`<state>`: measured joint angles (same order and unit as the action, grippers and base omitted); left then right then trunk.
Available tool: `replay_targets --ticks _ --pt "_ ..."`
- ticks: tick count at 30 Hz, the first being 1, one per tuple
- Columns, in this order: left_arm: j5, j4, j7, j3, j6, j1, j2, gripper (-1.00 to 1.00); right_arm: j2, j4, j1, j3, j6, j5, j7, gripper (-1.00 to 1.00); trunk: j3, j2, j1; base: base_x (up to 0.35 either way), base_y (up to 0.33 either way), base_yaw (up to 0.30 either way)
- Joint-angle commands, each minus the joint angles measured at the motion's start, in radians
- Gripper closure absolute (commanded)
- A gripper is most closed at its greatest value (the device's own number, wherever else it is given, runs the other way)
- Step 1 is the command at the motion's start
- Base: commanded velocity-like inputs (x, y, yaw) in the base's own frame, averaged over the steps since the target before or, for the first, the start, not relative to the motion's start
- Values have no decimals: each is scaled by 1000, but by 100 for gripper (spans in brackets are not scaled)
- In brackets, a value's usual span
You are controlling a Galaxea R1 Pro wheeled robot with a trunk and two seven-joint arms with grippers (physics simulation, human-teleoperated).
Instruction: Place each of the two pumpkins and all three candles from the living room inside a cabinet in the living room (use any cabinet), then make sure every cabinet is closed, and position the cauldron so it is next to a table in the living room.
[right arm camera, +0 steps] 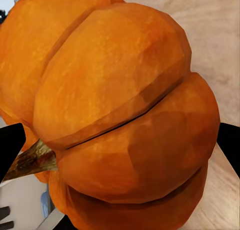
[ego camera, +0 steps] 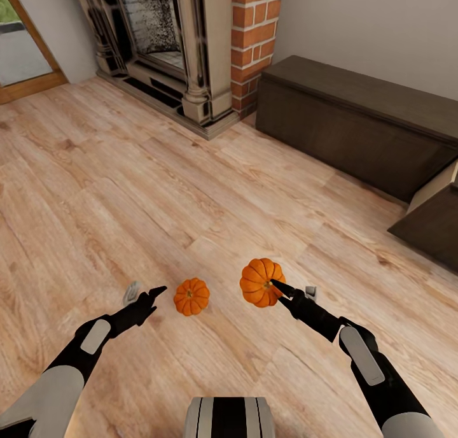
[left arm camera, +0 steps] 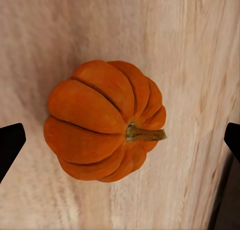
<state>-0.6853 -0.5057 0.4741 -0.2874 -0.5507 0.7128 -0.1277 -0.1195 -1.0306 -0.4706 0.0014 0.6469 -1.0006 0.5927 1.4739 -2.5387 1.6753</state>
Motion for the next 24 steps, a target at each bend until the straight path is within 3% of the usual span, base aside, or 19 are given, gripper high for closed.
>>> replay_targets --ticks 1,19,24 --pt "-3 0 1 -4 -8 1 0 -100 0 0 0 0 7 -8 -2 100 1 0 0 54 27 0" --pt "-3 0 1 -4 -3 0 -1 -100 0 0 0 0 7 -8 -2 100 1 0 0 35 29 0" --pt "-3 0 1 -4 -4 0 -1 -100 0 0 0 0 7 -8 -2 100 20 -1 2 0 0 0"
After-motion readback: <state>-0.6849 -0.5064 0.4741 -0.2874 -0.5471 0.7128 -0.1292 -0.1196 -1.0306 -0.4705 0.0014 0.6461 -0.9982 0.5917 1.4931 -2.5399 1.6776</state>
